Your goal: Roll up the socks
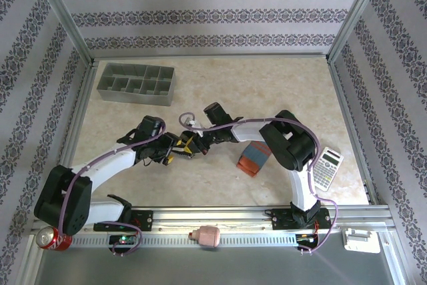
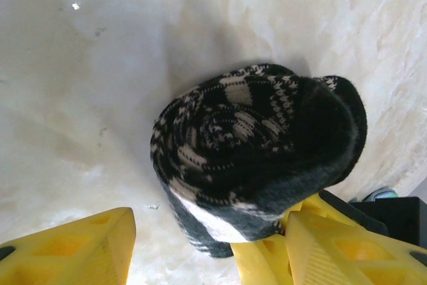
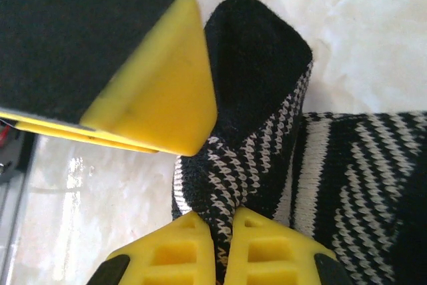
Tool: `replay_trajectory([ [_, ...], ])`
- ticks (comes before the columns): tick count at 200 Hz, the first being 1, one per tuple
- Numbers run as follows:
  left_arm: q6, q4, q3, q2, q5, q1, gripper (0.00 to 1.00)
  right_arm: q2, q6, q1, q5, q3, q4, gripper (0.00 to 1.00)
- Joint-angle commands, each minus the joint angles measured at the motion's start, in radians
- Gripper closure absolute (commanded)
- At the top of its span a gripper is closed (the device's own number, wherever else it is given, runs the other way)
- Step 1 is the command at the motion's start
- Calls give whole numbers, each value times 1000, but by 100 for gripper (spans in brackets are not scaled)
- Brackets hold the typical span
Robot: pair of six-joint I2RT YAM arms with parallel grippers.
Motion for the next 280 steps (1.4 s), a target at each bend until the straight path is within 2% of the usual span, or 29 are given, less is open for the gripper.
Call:
replay_trajectory([
  [1, 46, 86, 6, 46, 17, 4, 41, 135, 50, -39, 55, -31, -322, 100],
  [26, 60, 143, 5, 103, 25, 3, 42, 165, 77, -64, 36, 13, -357, 100],
  [68, 86, 163, -7, 183, 13, -2, 51, 207, 149, -95, 0, 67, -370, 100],
  [94, 100, 36, 10, 241, -6, -11, 59, 213, 147, -94, 10, 98, -395, 100],
  [106, 100, -83, 26, 258, -24, -18, 67, 200, 136, -90, 20, 101, -397, 92],
  [117, 83, -177, 31, 263, -44, -21, 75, 178, 105, -79, 29, 99, -393, 77],
  [126, 64, -220, 27, 255, -47, -23, 81, 148, 76, -68, 57, 89, -386, 70],
  [146, 38, -261, 27, 237, -47, -27, 82, 20, 1, -39, 145, 11, -295, 62],
  [164, 30, -281, 47, 242, -33, -26, 81, -146, -37, -19, 215, -118, -106, 57],
  [186, 36, -317, 90, 266, -29, -27, 81, -328, -62, 3, 346, -297, 142, 46],
  [208, 45, -351, 131, 291, -31, -27, 81, -433, -137, 57, 503, -385, 180, 43],
  [232, 56, -372, 166, 315, -31, -29, 80, -473, -292, 192, 725, -425, 174, 38],
  [255, 65, -378, 188, 332, -25, -29, 78, -431, -416, 297, 952, -398, 189, 37],
  [280, 74, -388, 209, 349, -24, -29, 77, -363, -519, 350, 1072, -341, 224, 35],
])
